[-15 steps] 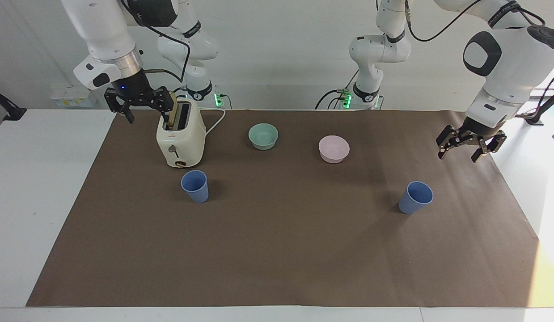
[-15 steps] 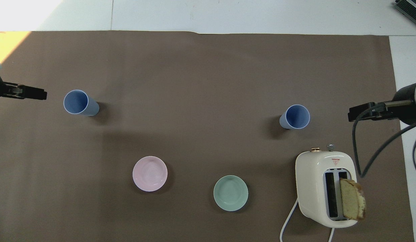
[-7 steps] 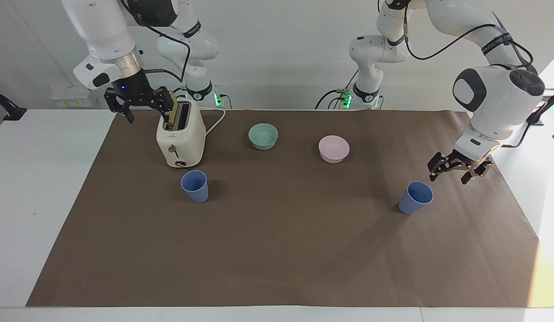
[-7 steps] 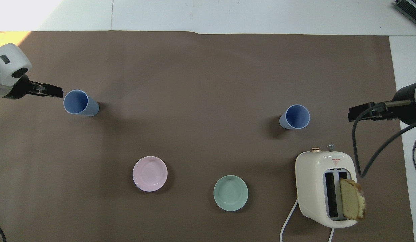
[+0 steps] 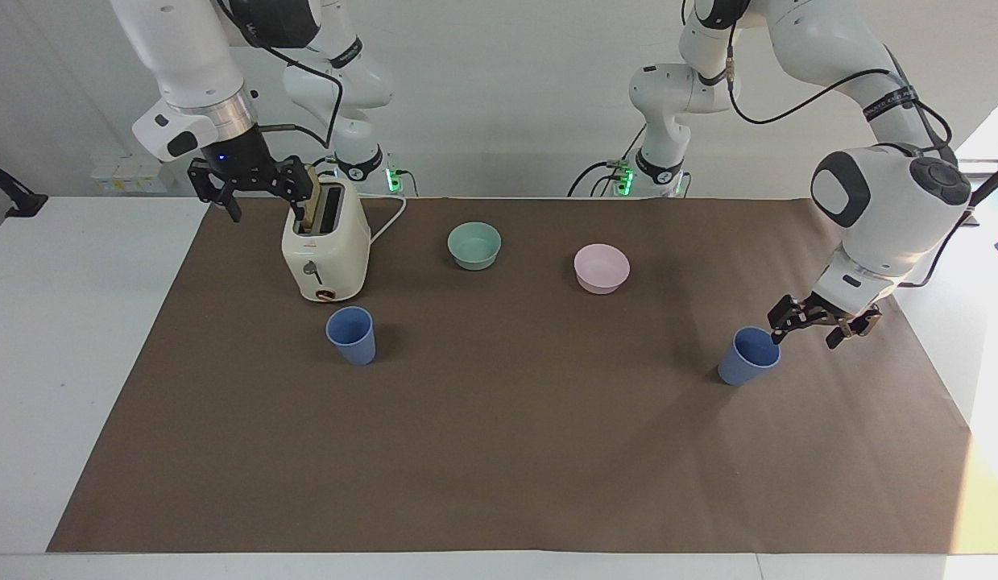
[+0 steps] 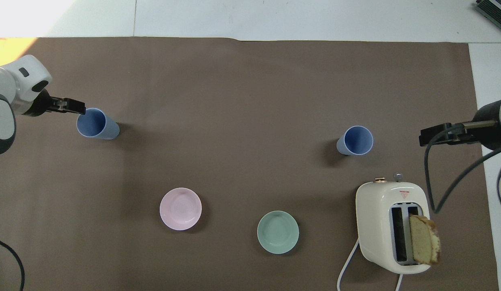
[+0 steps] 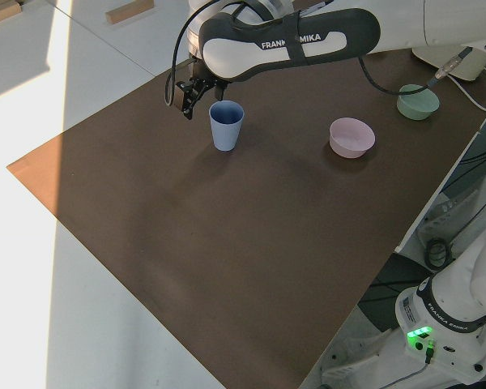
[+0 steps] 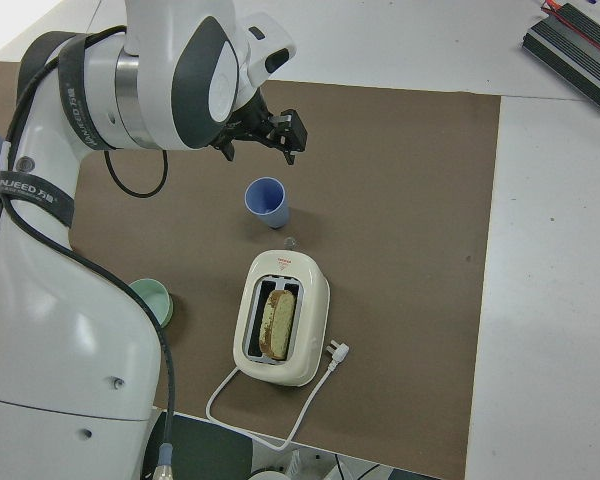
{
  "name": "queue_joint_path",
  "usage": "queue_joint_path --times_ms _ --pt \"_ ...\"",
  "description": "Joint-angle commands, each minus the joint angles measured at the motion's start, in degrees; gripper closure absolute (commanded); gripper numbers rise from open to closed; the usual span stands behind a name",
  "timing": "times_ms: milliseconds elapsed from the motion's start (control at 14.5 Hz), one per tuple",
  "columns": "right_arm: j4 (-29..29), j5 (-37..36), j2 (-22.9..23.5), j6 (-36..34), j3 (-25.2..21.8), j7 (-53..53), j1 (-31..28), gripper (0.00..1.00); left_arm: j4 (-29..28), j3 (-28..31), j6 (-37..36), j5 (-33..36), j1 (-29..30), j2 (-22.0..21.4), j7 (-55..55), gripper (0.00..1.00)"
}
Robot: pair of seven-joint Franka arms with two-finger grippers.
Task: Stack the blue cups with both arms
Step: 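Reach the left gripper to the blue cup nearest it, then close the left gripper on the blue cup's rim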
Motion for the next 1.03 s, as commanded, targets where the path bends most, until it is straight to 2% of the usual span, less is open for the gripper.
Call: queue_joint_path --times_ms 0,138,275,412,481,688,825,962 --pt "-0.8 1.2 -0.9 0.5 0.1 -1.4 -0.7 0.00 -2.4 -0.6 2.7 -1.3 0.6 0.6 1.7 0.01" --pt "-0.8 1.2 -0.9 0.5 0.1 -1.5 -0.7 0.00 -7.3 -0.6 6.7 -1.4 0.4 -0.5 1.6 0.04" --pt "-0.8 1.2 -0.9 0.5 0.1 -1.5 -0.7 0.00 -10.4 -0.5 7.2 -1.4 0.4 -2.2 1.5 0.14" --pt "-0.8 1.2 -0.9 0.5 0.1 -1.4 -0.7 0.00 -10.5 -0.5 6.9 -1.4 0.0 -2.5 0.5 0.38" --pt "-0.8 1.2 -0.9 0.5 0.1 -1.4 -0.7 0.00 -10.4 -0.5 6.8 -1.4 -0.1 -2.4 0.0 0.55" --pt "-0.8 1.2 -0.9 0.5 0.1 -1.5 -0.7 0.00 -9.9 -0.5 6.7 -1.4 -1.1 -2.2 0.6 0.91" --pt "-0.8 1.2 -0.9 0.5 0.1 -1.5 -0.7 0.00 -9.7 -0.4 6.7 -1.3 -1.8 -2.4 0.8 1.00" --pt "-0.8 1.2 -0.9 0.5 0.1 -1.5 -0.7 0.00 -9.3 -0.4 6.4 -1.2 -1.9 -3.8 0.4 1.00"
